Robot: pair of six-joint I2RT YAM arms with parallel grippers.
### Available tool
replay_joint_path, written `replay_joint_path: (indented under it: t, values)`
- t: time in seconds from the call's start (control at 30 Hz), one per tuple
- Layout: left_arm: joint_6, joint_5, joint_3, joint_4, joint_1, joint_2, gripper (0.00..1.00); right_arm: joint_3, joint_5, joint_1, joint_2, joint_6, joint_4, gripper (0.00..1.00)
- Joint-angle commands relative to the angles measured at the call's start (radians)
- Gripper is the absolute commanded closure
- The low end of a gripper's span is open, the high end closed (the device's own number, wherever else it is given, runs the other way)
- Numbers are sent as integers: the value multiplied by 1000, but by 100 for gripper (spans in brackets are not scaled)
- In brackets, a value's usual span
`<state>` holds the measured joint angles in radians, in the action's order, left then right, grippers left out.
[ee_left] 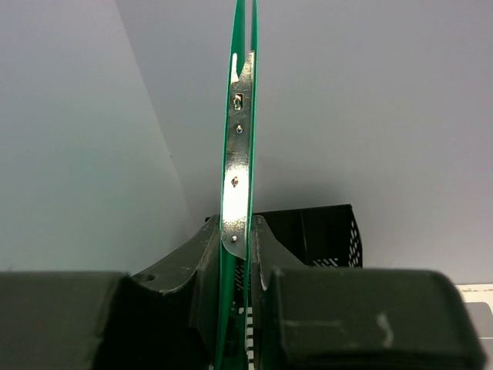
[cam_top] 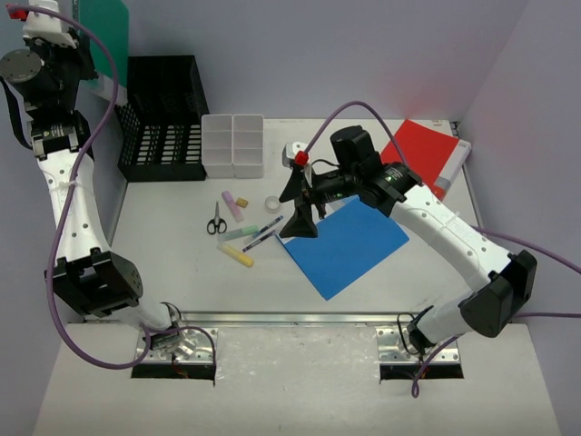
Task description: Organize the desk
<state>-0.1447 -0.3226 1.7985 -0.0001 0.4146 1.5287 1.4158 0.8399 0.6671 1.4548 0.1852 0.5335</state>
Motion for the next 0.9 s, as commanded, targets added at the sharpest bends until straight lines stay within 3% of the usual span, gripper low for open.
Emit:
replay_joint_path:
  t: [0.0,0.3,0.87]
  values:
    - [-7,0,-10,149,28,3,100,43,27,-7,13,16,-15,1]
    - [-16,-23,-74,166,53,18,100,48,31,-7,29,17,-16,1]
    - [-36,-61,-335,137,103,-137,100,50,46,-7,19,-14,-32,1]
